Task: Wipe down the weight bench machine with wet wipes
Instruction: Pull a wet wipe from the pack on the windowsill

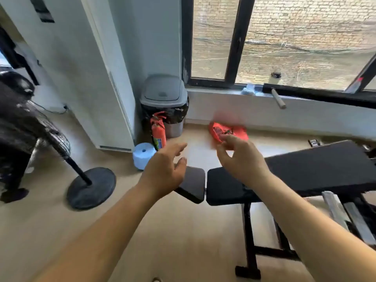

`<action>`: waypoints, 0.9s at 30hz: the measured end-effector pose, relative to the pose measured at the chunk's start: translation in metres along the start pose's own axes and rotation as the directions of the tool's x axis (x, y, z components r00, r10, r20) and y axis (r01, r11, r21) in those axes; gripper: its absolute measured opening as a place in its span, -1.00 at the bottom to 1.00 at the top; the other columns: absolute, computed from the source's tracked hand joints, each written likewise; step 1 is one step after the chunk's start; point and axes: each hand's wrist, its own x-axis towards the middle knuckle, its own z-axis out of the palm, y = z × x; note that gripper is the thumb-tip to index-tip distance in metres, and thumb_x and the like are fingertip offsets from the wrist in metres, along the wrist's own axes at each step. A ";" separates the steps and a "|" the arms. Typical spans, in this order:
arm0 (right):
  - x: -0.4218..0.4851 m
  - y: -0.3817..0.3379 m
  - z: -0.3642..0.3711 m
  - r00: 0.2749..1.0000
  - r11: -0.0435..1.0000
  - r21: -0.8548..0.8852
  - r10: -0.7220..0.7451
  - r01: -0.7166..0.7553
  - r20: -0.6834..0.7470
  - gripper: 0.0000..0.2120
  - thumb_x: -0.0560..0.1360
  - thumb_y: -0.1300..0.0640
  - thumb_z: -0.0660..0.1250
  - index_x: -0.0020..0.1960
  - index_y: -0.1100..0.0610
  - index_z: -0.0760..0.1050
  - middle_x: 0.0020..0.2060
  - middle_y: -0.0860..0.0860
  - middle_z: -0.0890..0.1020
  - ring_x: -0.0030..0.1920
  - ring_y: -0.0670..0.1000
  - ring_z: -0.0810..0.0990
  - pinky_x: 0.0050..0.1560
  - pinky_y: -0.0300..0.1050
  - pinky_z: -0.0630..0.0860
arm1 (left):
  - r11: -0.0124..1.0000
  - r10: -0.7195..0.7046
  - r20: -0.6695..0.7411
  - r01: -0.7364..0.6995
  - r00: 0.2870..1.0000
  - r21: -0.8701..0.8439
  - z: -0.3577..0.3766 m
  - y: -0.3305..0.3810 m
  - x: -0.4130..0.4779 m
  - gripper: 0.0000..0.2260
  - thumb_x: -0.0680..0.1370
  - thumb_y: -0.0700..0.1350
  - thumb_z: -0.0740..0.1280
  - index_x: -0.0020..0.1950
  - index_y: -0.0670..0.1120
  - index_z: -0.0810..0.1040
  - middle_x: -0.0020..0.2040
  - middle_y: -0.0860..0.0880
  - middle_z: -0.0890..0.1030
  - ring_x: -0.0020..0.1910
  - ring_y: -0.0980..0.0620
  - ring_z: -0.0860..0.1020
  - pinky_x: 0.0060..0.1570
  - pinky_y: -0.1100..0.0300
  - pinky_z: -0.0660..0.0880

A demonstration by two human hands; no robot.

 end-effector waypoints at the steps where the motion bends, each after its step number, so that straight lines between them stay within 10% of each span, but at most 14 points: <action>1: 0.018 0.000 0.012 1.000 0.999 0.020 0.027 -0.027 -0.001 -0.59 0.57 -0.10 0.28 0.38 -0.06 0.57 0.14 -0.11 0.71 0.18 -0.02 0.65 0.23 0.07 0.57 | 1.000 -0.026 0.013 0.026 1.000 -0.014 -0.002 -0.017 0.017 -0.61 0.59 -0.17 0.38 0.43 -0.08 0.54 0.28 0.01 0.64 0.21 0.09 0.59 0.27 0.14 0.52; 14: 0.229 0.056 0.074 0.922 0.923 0.019 0.384 -0.385 0.056 -0.70 0.61 -0.09 0.27 0.26 -0.05 0.63 0.02 -0.16 0.72 0.07 -0.04 0.66 0.14 0.03 0.60 | 0.968 -0.115 0.384 0.191 0.916 -0.166 0.084 -0.119 0.274 -0.63 0.61 -0.14 0.38 0.43 -0.05 0.54 0.24 -0.01 0.65 0.17 0.07 0.62 0.29 0.04 0.56; 19: 0.319 0.114 0.093 0.850 0.835 0.155 0.518 -0.527 0.100 -0.76 0.50 -0.21 0.22 -0.13 -0.16 0.61 -0.28 -0.18 0.67 -0.15 -0.01 0.65 0.05 0.14 0.62 | 0.968 -0.151 0.431 0.221 0.890 -0.117 0.127 -0.138 0.375 -0.66 0.63 -0.15 0.34 0.42 -0.06 0.55 0.22 0.02 0.64 0.10 0.11 0.61 0.22 0.22 0.53; 27: 0.431 0.158 0.093 0.768 0.705 0.325 0.626 -0.631 0.135 -0.70 0.51 -0.12 0.27 -0.16 0.06 0.62 -0.26 0.01 0.69 -0.17 0.12 0.67 -0.05 0.24 0.64 | 0.978 -0.118 0.544 0.193 0.831 -0.082 0.176 -0.148 0.517 -0.68 0.62 -0.11 0.35 0.38 -0.03 0.57 0.22 0.05 0.65 0.08 0.14 0.63 0.06 0.43 0.49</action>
